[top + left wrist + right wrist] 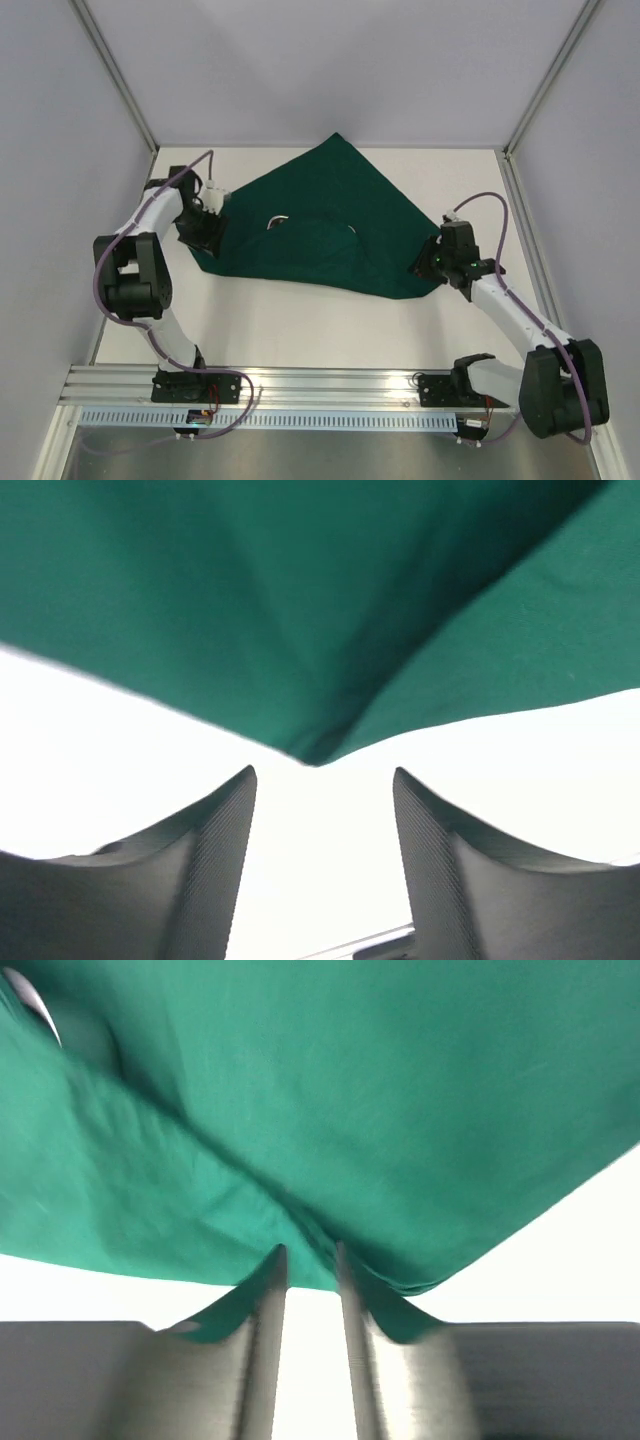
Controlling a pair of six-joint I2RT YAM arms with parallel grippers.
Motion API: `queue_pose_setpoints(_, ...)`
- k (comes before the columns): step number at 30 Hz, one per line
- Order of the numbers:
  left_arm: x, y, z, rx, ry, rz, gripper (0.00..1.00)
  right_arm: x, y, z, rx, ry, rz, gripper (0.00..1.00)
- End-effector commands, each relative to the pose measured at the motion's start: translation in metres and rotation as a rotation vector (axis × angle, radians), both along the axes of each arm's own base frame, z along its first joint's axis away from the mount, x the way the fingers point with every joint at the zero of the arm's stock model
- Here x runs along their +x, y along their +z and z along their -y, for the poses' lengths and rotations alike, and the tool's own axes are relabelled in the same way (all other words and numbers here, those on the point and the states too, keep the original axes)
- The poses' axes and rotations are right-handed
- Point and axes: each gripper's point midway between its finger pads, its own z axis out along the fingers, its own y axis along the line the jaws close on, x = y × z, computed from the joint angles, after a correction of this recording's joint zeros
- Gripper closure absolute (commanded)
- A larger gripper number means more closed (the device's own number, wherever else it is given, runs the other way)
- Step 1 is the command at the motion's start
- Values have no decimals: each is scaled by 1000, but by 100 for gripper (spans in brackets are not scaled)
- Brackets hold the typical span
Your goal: Prepare the surgical pack
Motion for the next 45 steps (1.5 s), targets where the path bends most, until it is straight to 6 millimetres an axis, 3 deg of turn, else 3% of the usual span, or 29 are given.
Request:
queue_pose_setpoints(1, 23, 62, -18, -90, 91, 166, 32, 14, 30, 23, 39, -85, 87, 68)
queue_pose_setpoints(2, 29, 70, -25, -85, 105, 187, 30, 15, 34, 32, 27, -106, 103, 62)
queue_pose_setpoints(3, 31, 69, -40, -75, 141, 185, 27, 17, 34, 46, 17, -151, 101, 49)
queue_pose_setpoints(5, 36, 70, -58, -40, 175, 188, 21, 18, 34, 61, 5, -184, 106, 41)
queue_pose_setpoints(6, 38, 68, -64, -36, 185, 182, 20, 21, 33, 77, -1, -240, 109, 33)
queue_pose_setpoints(7, 39, 59, -75, -32, 213, 156, 18, 21, 29, 84, -5, -264, 102, 29)
queue_pose_setpoints(11, 47, 39, -95, -10, 276, 108, 18, 30, 13, 108, 33, -357, 81, 24)
queue_pose_setpoints(15, 48, 26, -96, -17, 294, 96, 18, 42, -7, 119, 17, -384, 37, 24)
queue_pose_setpoints(20, 42, 28, -83, -82, 286, 94, 18, 46, -46, 121, 26, -403, -52, 27)
queue_pose_setpoints(23, 36, 31, -73, -116, 279, 96, 20, 50, -59, 118, 56, -403, -73, 41)
queue_pose_setpoints(24, 34, 34, -70, -122, 277, 100, 21, 51, -61, 116, 65, -402, -77, 51)
queue_pose_setpoints(28, 25, 37, -51, -101, 213, 113, 22, 53, -68, 112, 90, -393, -92, 75)
queue_pose_setpoints(33, 10, 37, -11, -50, 62, 109, 22, 60, -47, 113, 87, -392, -41, 95)
queue_pose_setpoints(35, 8, 35, 8, -46, -3, 98, 22, 65, -33, 113, 81, -387, -22, 98)
queue_pose_setpoints(40, 11, 19, 29, -28, -56, 64, 23, 81, 12, 96, 37, -340, 73, 100)
queue_pose_setpoints(45, 14, 1, 40, -21, -88, 23, 23, 103, 70, 27, 5, -184, 193, 99)
